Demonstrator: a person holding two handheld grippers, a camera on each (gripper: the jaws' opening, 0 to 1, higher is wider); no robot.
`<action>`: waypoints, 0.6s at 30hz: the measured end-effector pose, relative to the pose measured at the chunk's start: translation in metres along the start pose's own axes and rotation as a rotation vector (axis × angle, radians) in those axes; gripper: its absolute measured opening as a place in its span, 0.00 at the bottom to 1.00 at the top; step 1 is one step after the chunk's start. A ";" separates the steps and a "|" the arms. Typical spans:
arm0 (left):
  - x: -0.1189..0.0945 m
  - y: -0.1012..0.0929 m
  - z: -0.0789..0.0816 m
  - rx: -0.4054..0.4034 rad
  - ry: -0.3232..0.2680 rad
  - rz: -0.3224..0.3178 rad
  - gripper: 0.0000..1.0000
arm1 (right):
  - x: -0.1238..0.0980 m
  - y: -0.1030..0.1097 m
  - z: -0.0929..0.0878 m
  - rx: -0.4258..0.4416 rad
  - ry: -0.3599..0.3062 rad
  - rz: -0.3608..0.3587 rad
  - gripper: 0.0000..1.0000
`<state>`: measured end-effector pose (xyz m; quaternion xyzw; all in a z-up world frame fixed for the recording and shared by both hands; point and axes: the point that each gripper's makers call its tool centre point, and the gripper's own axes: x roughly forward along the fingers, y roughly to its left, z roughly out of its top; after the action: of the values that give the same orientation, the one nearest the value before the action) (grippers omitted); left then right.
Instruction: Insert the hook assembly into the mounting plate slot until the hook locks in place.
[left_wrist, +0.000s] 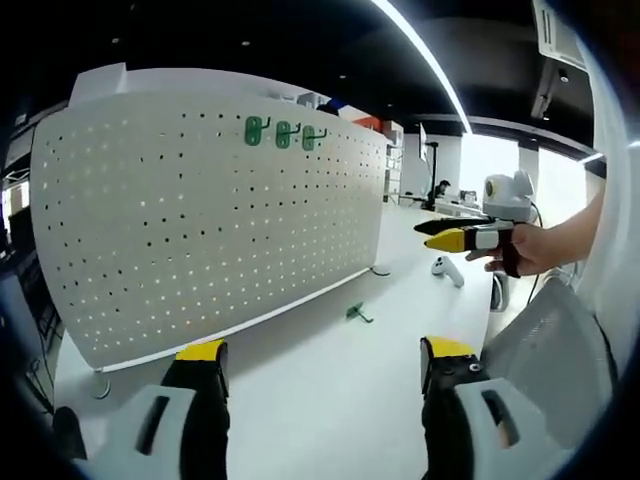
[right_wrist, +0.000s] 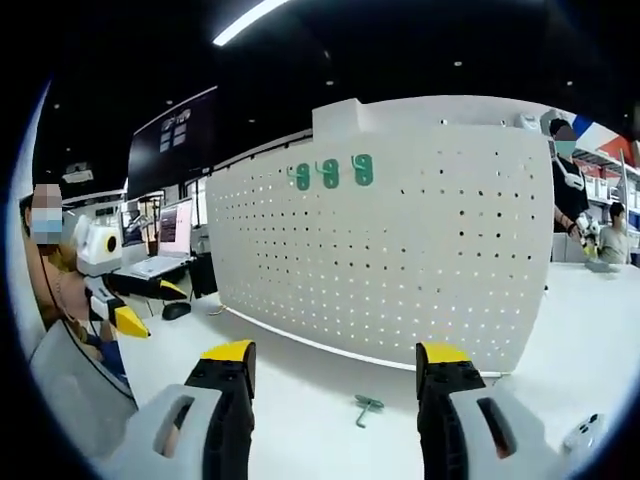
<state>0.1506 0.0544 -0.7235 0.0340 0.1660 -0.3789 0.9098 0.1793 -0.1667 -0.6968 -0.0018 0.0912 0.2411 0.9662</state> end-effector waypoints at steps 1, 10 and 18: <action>0.000 0.000 -0.001 0.000 0.000 0.000 0.81 | -0.001 0.000 -0.001 0.001 0.002 0.000 0.63; -0.001 0.001 -0.009 -0.009 0.014 0.000 0.81 | -0.008 0.002 -0.014 0.016 0.038 0.000 0.63; -0.002 0.003 -0.018 -0.019 0.031 0.003 0.81 | -0.014 0.000 -0.022 0.027 0.063 -0.007 0.63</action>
<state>0.1461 0.0609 -0.7404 0.0317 0.1837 -0.3754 0.9079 0.1633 -0.1743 -0.7162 0.0033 0.1251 0.2361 0.9636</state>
